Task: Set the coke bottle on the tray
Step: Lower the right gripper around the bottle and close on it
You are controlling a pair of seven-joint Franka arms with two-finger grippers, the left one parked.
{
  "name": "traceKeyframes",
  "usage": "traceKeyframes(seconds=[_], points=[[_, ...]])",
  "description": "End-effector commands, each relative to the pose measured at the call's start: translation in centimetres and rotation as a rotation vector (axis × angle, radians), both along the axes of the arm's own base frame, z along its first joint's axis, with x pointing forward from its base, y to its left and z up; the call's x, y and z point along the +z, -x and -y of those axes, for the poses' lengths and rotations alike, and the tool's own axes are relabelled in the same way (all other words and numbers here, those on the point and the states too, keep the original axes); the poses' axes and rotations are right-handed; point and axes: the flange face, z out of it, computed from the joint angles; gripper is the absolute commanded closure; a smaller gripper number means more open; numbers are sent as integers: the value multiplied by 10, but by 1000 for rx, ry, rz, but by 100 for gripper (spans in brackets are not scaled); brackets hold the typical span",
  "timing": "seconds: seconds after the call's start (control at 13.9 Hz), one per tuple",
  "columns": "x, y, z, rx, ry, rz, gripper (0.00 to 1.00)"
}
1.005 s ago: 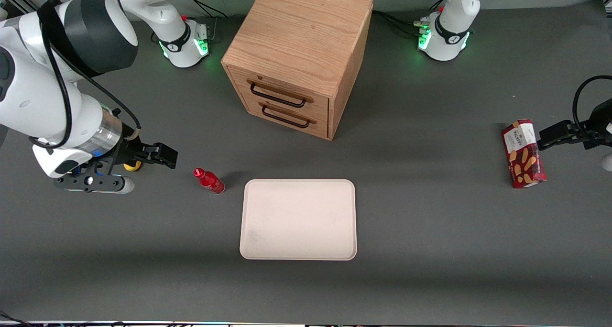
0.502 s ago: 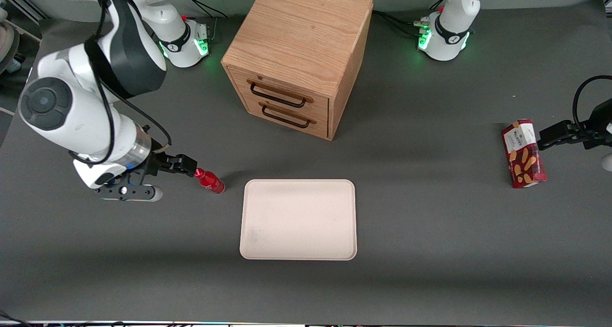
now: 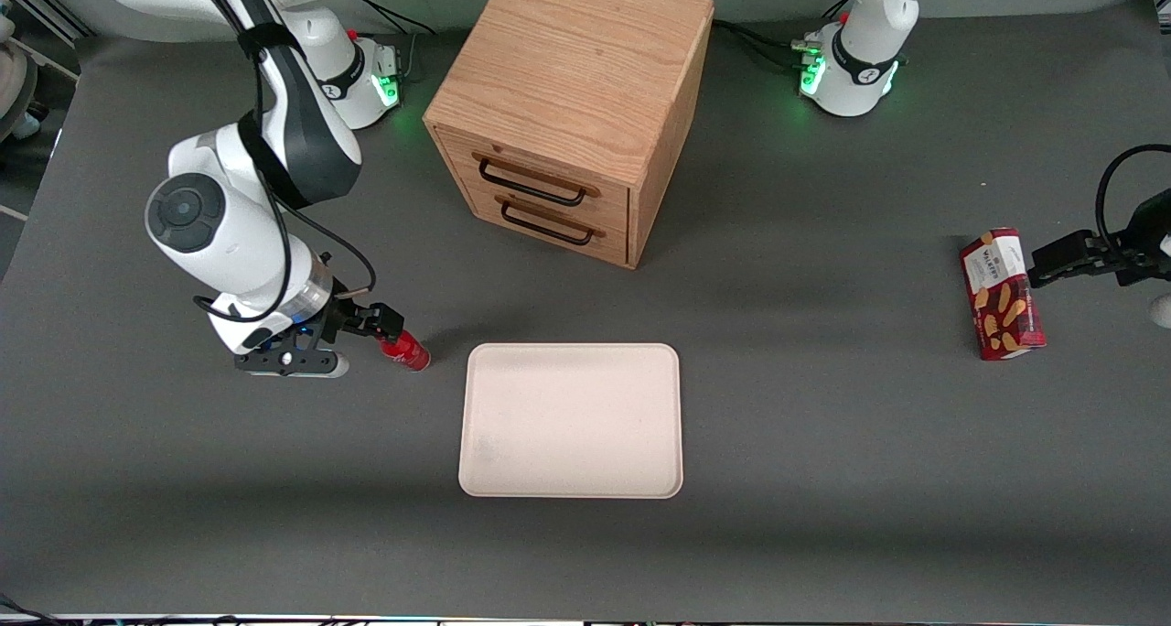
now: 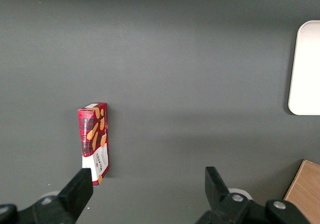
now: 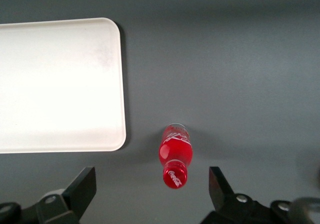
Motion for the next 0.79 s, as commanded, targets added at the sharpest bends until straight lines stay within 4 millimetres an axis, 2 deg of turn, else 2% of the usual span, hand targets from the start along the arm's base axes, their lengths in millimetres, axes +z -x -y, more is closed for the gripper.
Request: traceKeyframes(seconds=[0.0,0.07,0.43,0.72], points=[[-29,26,8,-14,-16,33,0],[-40,30,10,-15,-18,39,0],[-70,43,15,-15,-31,86,0],[-72,43,15,-15,-33,91,0]])
